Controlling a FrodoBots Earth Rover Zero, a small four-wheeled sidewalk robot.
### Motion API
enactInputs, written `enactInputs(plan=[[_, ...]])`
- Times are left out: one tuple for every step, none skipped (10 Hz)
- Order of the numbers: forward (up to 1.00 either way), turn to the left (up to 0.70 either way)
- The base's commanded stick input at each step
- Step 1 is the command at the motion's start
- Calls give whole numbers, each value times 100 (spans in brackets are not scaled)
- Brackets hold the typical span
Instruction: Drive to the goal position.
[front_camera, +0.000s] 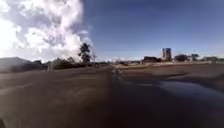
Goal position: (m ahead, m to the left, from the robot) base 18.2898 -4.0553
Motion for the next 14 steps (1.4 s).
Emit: enactInputs(plan=[[50, 0], [50, 0], [50, 0], [50, 0], [50, 0], [50, 0], [50, 0], [50, 0], [50, 0], [50, 0], [50, 0], [50, 0], [50, 0], [50, 0]])
